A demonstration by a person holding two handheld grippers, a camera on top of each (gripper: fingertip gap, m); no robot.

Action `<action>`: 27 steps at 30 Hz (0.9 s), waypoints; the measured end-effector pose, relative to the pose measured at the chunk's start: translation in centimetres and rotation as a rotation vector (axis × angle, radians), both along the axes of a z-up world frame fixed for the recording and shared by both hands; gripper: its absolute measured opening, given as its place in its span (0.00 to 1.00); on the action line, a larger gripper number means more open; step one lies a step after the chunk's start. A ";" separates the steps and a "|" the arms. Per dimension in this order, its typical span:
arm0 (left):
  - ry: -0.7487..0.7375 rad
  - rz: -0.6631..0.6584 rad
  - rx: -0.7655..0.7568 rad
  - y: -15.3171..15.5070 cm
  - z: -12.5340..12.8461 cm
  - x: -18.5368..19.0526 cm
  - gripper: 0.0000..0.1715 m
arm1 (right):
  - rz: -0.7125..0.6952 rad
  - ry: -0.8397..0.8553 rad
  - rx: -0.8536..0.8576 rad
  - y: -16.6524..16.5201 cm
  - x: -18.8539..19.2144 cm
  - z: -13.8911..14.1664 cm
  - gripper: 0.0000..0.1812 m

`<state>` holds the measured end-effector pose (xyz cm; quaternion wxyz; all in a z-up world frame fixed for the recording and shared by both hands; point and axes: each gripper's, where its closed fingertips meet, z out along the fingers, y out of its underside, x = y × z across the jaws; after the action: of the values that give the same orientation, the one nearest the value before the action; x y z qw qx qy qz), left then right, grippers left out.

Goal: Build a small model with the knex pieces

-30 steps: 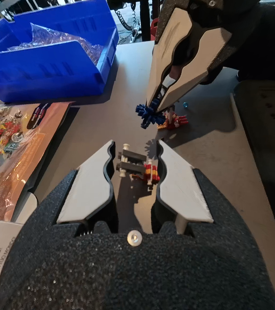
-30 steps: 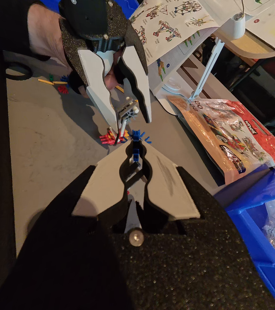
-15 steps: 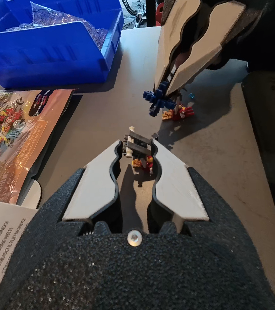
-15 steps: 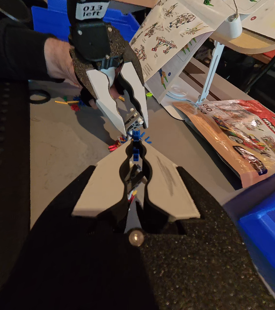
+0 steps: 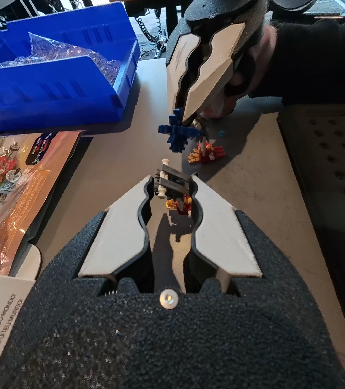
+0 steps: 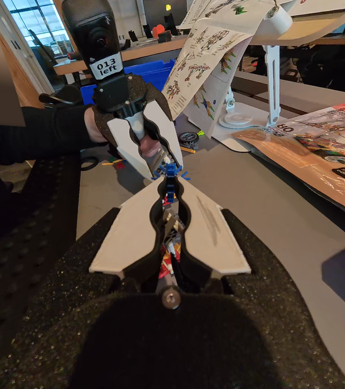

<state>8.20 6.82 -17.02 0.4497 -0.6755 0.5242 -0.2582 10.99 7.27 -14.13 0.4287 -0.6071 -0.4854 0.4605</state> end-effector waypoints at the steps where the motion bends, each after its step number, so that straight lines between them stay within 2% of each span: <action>1: -0.001 -0.001 0.003 0.0 0.1 0.0 0.19 | -0.001 -0.003 0.003 0.0 0.0 0.0 0.03; 14: 0.085 -0.024 0.117 -0.4 -0.1 0.5 0.19 | -0.005 -0.162 0.226 -0.9 -0.8 -1.6 0.03; 20: 0.159 -0.032 0.167 -0.6 -0.8 0.8 0.19 | -0.016 -0.204 0.270 -0.9 -0.9 -2.0 0.03; 27: 0.170 -0.031 0.179 -0.6 -0.8 0.8 0.19 | -0.015 -0.214 0.296 -1.1 -1.1 -1.9 0.03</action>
<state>9.02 6.25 -17.87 0.4583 -0.6439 0.5917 -0.1589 9.91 6.14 -16.06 0.4625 -0.5866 -0.5862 0.3137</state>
